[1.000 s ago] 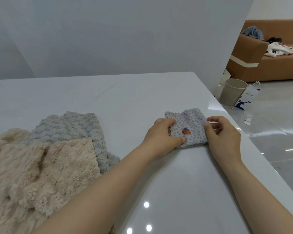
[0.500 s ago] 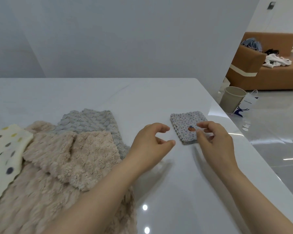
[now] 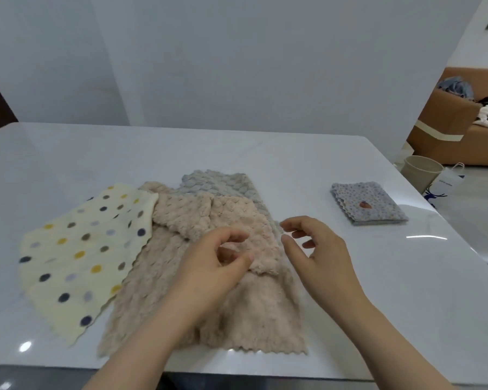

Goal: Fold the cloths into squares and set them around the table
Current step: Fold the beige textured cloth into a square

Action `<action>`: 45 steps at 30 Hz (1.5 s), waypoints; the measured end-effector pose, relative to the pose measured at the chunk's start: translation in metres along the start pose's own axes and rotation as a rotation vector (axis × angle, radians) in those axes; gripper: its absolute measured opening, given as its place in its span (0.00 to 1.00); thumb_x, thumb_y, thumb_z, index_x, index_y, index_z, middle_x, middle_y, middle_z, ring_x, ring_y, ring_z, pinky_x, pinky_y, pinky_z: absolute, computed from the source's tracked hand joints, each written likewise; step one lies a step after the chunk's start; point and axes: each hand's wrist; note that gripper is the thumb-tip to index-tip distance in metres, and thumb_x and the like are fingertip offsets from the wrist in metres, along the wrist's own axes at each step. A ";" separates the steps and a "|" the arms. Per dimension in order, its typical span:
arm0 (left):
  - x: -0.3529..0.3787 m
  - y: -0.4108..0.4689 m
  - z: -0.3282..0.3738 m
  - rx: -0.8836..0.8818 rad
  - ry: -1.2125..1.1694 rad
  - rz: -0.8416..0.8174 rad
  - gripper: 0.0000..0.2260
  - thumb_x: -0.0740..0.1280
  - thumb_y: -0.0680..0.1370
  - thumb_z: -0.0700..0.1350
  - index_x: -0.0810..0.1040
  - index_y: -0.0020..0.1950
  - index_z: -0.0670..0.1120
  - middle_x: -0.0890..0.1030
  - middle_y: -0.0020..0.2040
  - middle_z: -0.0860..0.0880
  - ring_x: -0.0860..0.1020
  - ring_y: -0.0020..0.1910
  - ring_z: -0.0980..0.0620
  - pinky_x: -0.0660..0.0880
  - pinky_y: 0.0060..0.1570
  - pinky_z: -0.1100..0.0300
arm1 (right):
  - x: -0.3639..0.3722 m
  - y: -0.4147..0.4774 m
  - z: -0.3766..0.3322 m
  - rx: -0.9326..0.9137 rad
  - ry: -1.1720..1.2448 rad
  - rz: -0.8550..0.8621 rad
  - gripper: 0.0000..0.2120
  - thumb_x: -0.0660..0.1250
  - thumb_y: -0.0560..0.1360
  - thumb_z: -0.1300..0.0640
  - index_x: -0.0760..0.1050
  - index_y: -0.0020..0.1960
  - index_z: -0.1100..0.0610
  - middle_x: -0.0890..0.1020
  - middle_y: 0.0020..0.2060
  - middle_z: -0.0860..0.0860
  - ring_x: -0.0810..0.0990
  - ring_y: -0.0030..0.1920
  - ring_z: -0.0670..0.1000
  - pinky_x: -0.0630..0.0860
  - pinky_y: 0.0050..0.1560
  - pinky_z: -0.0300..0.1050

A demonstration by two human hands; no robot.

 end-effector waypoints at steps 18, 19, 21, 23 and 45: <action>-0.072 -0.073 -0.060 0.117 0.324 -0.028 0.18 0.76 0.67 0.48 0.79 0.55 0.57 0.77 0.51 0.63 0.70 0.55 0.70 0.64 0.51 0.81 | 0.029 -0.070 -0.039 -0.203 -0.231 -0.466 0.21 0.66 0.70 0.44 0.75 0.61 0.46 0.73 0.54 0.34 0.71 0.58 0.35 0.67 0.61 0.33; -0.074 -0.074 -0.062 0.125 0.342 -0.037 0.19 0.77 0.66 0.48 0.78 0.55 0.56 0.76 0.51 0.63 0.69 0.55 0.71 0.63 0.51 0.81 | 0.028 -0.071 -0.039 -0.205 -0.249 -0.485 0.22 0.66 0.69 0.43 0.75 0.62 0.46 0.73 0.54 0.35 0.71 0.58 0.36 0.67 0.62 0.34; -0.076 -0.073 -0.066 0.146 0.361 -0.057 0.20 0.77 0.66 0.48 0.78 0.56 0.56 0.75 0.51 0.64 0.68 0.55 0.71 0.63 0.52 0.80 | 0.026 -0.071 -0.039 -0.206 -0.287 -0.512 0.24 0.65 0.69 0.42 0.74 0.64 0.47 0.73 0.55 0.36 0.71 0.59 0.38 0.65 0.64 0.34; -0.077 -0.073 -0.069 0.164 0.392 -0.087 0.21 0.77 0.66 0.48 0.78 0.57 0.57 0.74 0.51 0.64 0.67 0.55 0.70 0.62 0.52 0.79 | 0.025 -0.070 -0.037 -0.205 -0.330 -0.529 0.25 0.64 0.69 0.42 0.73 0.65 0.47 0.74 0.58 0.38 0.71 0.60 0.40 0.64 0.65 0.34; -0.105 -0.043 -0.041 0.199 0.474 -0.008 0.04 0.67 0.75 0.46 0.78 0.40 0.51 0.78 0.34 0.54 0.74 0.36 0.57 0.67 0.35 0.63 | -0.001 -0.010 -0.064 -0.199 -0.353 -0.222 0.06 0.62 0.74 0.59 0.76 0.43 0.50 0.76 0.29 0.46 0.74 0.32 0.47 0.69 0.34 0.43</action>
Point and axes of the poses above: each hand's wrist, its own y-axis towards the middle knuckle, its own x-axis out of the palm, z = x × y
